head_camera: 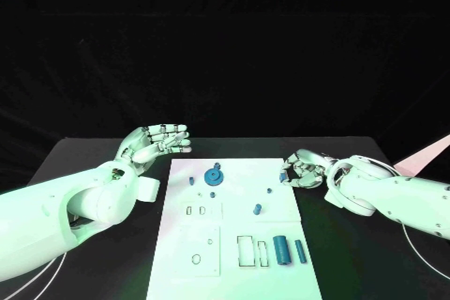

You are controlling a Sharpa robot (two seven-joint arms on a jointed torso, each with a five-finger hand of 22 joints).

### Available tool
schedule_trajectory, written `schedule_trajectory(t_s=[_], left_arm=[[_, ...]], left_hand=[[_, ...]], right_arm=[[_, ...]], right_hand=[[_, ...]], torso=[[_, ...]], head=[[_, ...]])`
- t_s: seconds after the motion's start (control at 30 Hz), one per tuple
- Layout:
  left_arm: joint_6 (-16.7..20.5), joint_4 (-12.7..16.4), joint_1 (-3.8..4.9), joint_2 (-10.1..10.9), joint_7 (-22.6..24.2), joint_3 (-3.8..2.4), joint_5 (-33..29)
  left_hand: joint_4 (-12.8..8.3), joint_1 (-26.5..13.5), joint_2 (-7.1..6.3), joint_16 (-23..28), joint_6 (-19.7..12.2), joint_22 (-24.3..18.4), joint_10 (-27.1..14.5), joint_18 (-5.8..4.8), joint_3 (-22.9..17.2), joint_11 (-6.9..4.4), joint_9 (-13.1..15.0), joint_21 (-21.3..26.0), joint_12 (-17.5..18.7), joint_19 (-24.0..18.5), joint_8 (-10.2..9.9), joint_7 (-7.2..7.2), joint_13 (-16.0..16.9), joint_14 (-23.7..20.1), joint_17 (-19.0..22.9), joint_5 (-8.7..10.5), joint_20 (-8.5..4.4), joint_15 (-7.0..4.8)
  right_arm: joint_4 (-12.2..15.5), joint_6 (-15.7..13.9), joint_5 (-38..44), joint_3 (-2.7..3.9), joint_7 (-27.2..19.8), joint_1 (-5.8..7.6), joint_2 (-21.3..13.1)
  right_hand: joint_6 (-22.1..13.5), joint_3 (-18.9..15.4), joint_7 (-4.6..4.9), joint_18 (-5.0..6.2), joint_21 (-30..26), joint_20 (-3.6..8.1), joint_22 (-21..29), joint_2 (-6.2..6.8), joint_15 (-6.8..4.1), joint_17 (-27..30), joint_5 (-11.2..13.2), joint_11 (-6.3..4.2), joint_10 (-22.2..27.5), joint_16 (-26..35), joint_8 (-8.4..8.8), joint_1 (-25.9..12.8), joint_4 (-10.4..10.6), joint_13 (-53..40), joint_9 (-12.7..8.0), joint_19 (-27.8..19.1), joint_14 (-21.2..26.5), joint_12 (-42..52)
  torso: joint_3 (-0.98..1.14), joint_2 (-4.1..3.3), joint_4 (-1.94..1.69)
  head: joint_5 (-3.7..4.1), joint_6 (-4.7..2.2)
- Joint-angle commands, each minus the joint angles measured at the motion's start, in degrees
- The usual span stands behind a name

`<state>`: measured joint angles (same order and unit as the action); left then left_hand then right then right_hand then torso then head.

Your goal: Assemble the parts on the task board

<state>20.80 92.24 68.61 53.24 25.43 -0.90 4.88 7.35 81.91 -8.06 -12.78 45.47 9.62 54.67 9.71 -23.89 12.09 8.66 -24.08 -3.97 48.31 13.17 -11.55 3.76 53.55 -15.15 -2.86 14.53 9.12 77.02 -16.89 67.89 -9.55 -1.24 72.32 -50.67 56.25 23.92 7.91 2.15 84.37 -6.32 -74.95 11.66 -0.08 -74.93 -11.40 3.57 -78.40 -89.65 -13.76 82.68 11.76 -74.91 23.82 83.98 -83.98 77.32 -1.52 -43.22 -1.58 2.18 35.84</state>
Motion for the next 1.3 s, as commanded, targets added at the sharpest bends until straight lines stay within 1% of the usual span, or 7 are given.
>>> schedule_trajectory(t_s=[0.03, 0.43, 0.73, 0.8, 0.87, 1.13, 1.3], left_arm=[[-1.01, 0.07, 0.06, -0.01, 0.15, -0.03, -0.02], [-1.10, 0.08, 0.06, 0.06, -0.01, -0.03, 0.08], [-1.20, -0.01, 0.06, 0.14, -0.10, -0.03, 0.10], [-1.21, -0.06, 0.06, 0.16, -0.10, -0.03, 0.10], [-1.21, -0.11, 0.06, 0.19, -0.11, -0.02, 0.10], [-1.21, -0.34, 0.06, 0.22, -0.14, 0.00, 0.11], [-1.18, -0.45, 0.06, 0.24, -0.15, 0.02, 0.11]], left_hand=[[-0.04, -0.37, 0.07, 0.34, -0.37, -0.09, -0.37, 0.57, -0.39, -0.18, -0.07, -0.10, 0.31, -0.31, -0.26, -3.47, -0.02, -0.55, -0.05, -0.23, -0.08, -0.01], [-0.04, -0.37, 0.07, 0.34, -0.37, -0.09, -0.37, 0.57, -0.39, -0.18, -0.07, -0.10, 0.31, -0.31, -0.26, -3.47, -0.02, -0.55, -0.05, -0.23, -0.08, -0.01], [-0.04, -0.37, 0.07, 0.34, -0.37, -0.09, -0.37, 0.57, -0.39, -0.18, -0.07, -0.10, 0.31, -0.31, -0.26, -3.47, -0.02, -0.55, -0.05, -0.23, -0.08, -0.01], [-0.04, -0.37, 0.07, 0.34, -0.37, -0.09, -0.37, 0.57, -0.39, -0.18, -0.07, -0.10, 0.31, -0.31, -0.26, -3.47, -0.02, -0.55, -0.05, -0.23, -0.08, -0.01], [-0.04, -0.37, 0.07, 0.34, -0.37, -0.09, -0.37, 0.57, -0.39, -0.18, -0.07, -0.10, 0.31, -0.31, -0.26, -3.47, -0.02, -0.55, -0.05, -0.23, -0.08, -0.01], [-0.04, -0.37, 0.07, 0.34, -0.37, -0.09, -0.37, 0.57, -0.39, -0.18, -0.07, -0.10, 0.31, -0.31, -0.26, -3.47, -0.02, -0.55, -0.05, -0.23, -0.08, -0.01], [-0.04, -0.37, 0.07, 0.34, -0.37, -0.09, -0.37, 0.57, -0.39, -0.18, -0.07, -0.10, 0.31, -0.31, -0.26, -3.47, -0.02, -0.55, -0.05, -0.23, -0.08, -0.01]], right_arm=[[0.07, -0.35, 0.90, -0.03, 0.26, -0.06, 0.08], [0.90, -4.40, 0.40, -0.03, 2.23, -0.08, 0.40], [2.28, -6.54, -0.11, -0.02, 4.63, -0.09, 0.52], [3.09, -7.26, -0.22, -0.02, 5.25, -0.09, 0.49], [4.05, -7.87, -0.27, -0.01, 5.87, -0.07, 0.41], [9.19, -9.41, 0.48, 0.02, 8.64, 0.53, 0.85], [12.29, -8.99, 1.16, 0.03, 10.31, 1.00, 2.24]], right_hand=[[0.76, 0.44, -0.36, -0.61, 0.05, 0.58, -11.43, -0.58, -0.59, -15.07, 0.40, -0.51, -0.22, -0.35, -1.04, -0.38, -0.12, -1.26, 0.67, 2.04, -6.02, 0.46], [0.48, 0.52, -0.82, -0.67, 0.22, 1.14, -11.62, -0.60, -1.09, -15.07, -0.01, -0.97, -0.79, -0.35, -2.67, -2.35, 0.41, -1.67, 1.42, 2.23, -6.02, 0.76], [-0.73, 1.60, -0.86, -0.68, 0.16, 1.31, -11.69, -0.67, -1.18, -15.04, -3.81, -1.07, -0.80, -0.33, -3.83, -3.56, 0.29, -1.68, 1.86, 2.28, -6.02, 0.58], [-1.16, 2.11, -0.89, -0.75, 0.37, 1.29, -11.88, -0.30, -1.15, -15.07, -8.08, -1.04, -0.95, -0.35, -4.46, -5.11, 0.63, -1.88, 2.06, 2.47, -6.02, 0.67], [-1.36, 2.50, -0.88, -0.80, 0.56, 1.32, -12.02, -0.06, -1.18, -15.07, -9.42, -1.11, -1.05, -0.35, -4.77, -5.51, 0.40, -2.00, 2.15, 2.62, -6.02, 0.74], [-1.74, 3.09, -0.83, -0.86, 0.77, 1.35, -12.19, 0.19, -1.19, -15.07, -10.97, -1.09, -1.07, -0.35, -5.08, -6.04, 0.10, -2.04, 2.22, 2.78, -6.02, 0.71], [-1.91, 3.39, -0.80, -0.88, 0.86, 1.35, -12.26, 0.20, -1.19, -15.07, -11.51, -1.08, -1.07, -0.35, -5.16, -6.09, -0.10, -2.06, 2.23, 2.85, -6.02, 0.70]], torso=[[-0.04, -0.03, -0.05], [-0.11, -0.01, -0.06], [-0.01, 0.04, 0.02], [0.00, 0.08, 0.04], [0.00, 0.10, 0.05], [0.00, 0.16, 0.07], [-0.14, 0.25, 0.01]], head=[[0.14, 0.06], [0.20, 0.25], [0.04, 0.26], [-0.07, 0.31], [-0.10, 0.34], [-0.17, 0.24], [-0.17, 0.14]])
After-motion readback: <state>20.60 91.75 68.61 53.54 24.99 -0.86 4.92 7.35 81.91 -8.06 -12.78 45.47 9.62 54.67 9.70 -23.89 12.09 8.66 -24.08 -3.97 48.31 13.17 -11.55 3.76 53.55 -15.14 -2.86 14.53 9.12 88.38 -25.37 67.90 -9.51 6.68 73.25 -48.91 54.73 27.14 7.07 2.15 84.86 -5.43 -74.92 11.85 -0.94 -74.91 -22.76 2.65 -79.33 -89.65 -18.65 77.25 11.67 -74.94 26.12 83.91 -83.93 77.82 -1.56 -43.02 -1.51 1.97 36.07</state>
